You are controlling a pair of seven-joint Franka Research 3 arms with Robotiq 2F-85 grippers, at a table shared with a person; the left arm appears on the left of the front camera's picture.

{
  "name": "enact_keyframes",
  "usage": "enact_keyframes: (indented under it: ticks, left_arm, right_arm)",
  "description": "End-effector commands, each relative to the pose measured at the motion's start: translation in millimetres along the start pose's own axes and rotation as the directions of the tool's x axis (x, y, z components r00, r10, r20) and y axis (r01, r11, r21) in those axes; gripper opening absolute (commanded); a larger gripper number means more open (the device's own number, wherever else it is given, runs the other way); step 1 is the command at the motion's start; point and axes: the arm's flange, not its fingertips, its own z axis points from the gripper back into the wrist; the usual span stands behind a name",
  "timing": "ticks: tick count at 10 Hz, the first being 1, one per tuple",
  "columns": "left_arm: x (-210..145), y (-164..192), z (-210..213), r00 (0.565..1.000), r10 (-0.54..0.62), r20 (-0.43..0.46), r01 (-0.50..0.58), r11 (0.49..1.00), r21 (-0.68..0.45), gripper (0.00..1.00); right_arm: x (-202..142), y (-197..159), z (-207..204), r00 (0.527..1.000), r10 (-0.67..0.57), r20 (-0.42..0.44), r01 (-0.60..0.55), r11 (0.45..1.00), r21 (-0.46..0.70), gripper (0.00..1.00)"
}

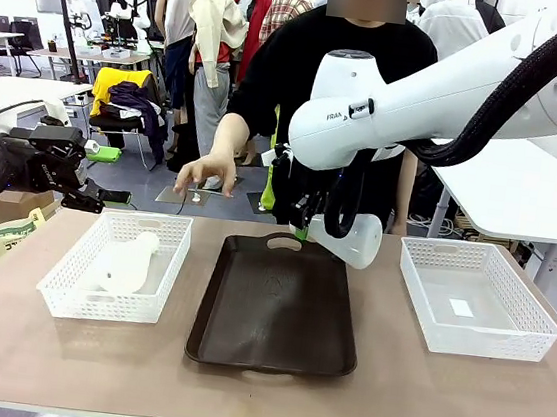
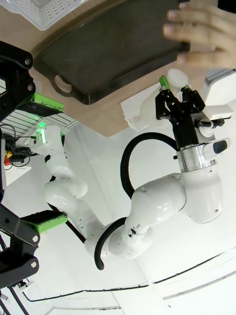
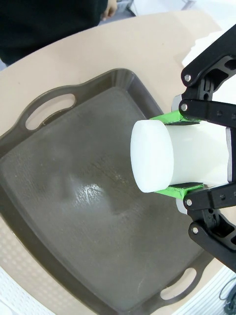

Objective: Prepare the laboratory tools.
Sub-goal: Place the picked Big flask upright in the Handle tray as instructed by the person.

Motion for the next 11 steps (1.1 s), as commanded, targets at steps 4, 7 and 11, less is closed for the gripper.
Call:
enact_keyframes:
  ticks: [4,7,11]
  left_arm:
    - [0,-2,1,1.000,-0.004,0.005,0.004,1.000,-0.007,1.00]
    - [0,-2,1,1.000,-0.004,0.005,0.004,1.000,-0.007,1.00]
    - [0,-2,1,1.000,-0.004,0.005,0.004,1.000,-0.007,1.00]
  right_arm:
    - [-1,5,18,0.953,0.245,0.180,-0.250,0.968,0.006,0.00]
    - [-1,-1,30,0.741,0.349,0.574,-0.458,0.887,0.052,0.00]
    - [6,-12,16,0.452,0.270,0.850,-0.575,0.817,0.047,0.00]
